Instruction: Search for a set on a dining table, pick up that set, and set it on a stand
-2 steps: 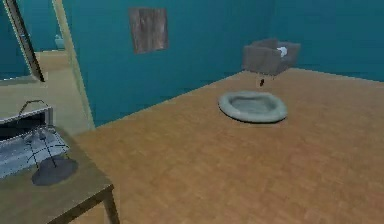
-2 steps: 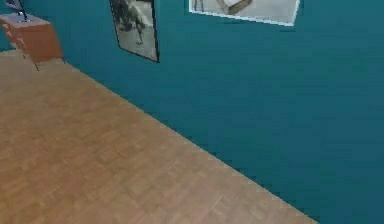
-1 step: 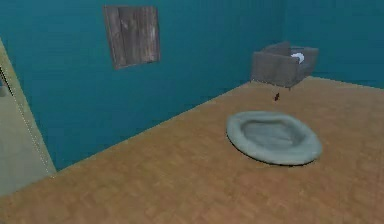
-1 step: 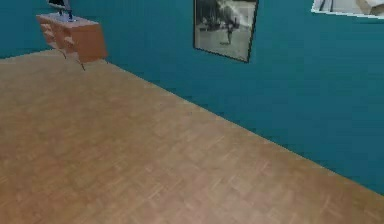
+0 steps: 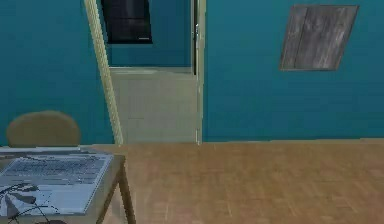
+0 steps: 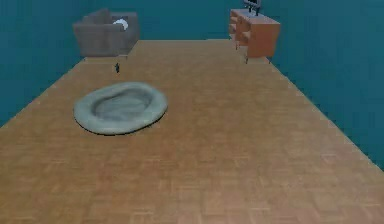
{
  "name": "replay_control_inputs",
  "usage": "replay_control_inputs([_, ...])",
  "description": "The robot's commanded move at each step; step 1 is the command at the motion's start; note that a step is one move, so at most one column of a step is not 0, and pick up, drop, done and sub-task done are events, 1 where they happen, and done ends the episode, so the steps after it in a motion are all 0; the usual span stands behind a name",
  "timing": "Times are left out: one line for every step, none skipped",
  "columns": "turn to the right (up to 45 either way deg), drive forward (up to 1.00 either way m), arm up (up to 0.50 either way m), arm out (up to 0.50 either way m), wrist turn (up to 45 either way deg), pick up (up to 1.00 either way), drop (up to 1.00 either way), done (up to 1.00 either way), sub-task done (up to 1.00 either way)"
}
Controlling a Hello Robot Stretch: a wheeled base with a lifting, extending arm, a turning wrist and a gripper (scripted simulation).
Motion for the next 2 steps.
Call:
replay_control_inputs([0.0,1.0,0.0,0.0,0.0,0.0,0.0,0.0,0.0])
replay_control_inputs([-12.0,0.0,0.0,0.0,0.0,0.0,0.0,0.0,0.0])
